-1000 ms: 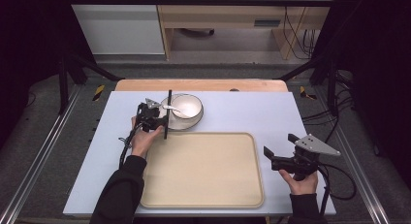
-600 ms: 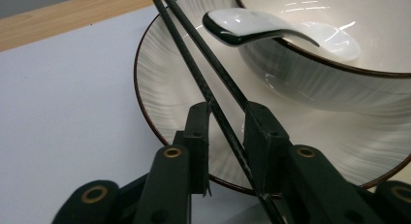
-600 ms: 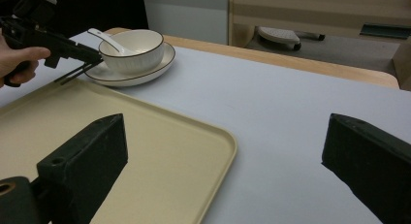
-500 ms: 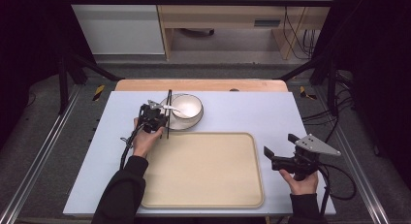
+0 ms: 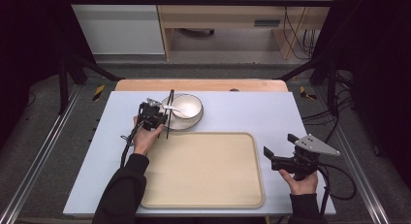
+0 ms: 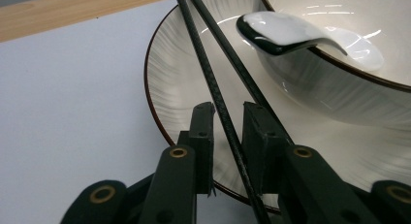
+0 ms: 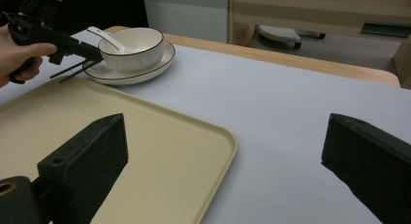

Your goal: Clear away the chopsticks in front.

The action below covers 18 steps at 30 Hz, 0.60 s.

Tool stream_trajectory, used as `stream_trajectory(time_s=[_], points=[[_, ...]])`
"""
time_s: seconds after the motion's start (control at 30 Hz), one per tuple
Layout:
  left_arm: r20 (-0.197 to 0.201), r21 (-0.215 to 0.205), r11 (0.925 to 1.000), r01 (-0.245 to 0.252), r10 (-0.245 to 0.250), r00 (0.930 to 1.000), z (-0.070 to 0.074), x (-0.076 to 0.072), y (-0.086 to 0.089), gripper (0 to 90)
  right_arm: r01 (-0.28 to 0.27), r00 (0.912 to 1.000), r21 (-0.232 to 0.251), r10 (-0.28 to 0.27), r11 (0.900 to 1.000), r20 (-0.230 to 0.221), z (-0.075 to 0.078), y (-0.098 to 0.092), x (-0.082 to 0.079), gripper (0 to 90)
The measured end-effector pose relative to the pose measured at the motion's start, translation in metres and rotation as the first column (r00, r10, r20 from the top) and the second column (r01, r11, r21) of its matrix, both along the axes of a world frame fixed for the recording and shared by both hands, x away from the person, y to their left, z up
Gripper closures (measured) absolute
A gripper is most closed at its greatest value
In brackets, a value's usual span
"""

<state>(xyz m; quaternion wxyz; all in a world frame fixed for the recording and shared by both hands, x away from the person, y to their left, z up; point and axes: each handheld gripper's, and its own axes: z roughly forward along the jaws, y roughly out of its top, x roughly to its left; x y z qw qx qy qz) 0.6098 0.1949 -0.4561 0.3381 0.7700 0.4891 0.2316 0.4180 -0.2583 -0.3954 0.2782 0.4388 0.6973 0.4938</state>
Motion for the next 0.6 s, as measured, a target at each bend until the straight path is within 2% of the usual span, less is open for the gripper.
stream_trajectory(time_s=[0.17, 0.27, 0.6], points=[[-0.001, 0.007, 0.9999, -0.012, 0.012, 0.9999, -0.0007, 0.0002, -0.0021, 77.8, 0.001, 1.0, 0.006, -0.001, 1.0, -0.004, -0.0002, -0.0001, 0.0001, 2.9], [0.004, 0.026, 0.9991, -0.035, 0.034, 0.9994, -0.0011, -0.0001, -0.0032, 80.3, -0.001, 1.0, 0.001, 0.001, 1.0, -0.001, -0.0003, 0.0002, 0.0002, 3.0], [0.0, 0.002, 0.998, -0.064, 0.064, 0.998, -0.0021, 0.0007, -0.0022, 84.5, -0.001, 1.0, 0.001, 0.001, 1.0, -0.004, -0.0006, 0.0002, 0.0004, 3.1]])
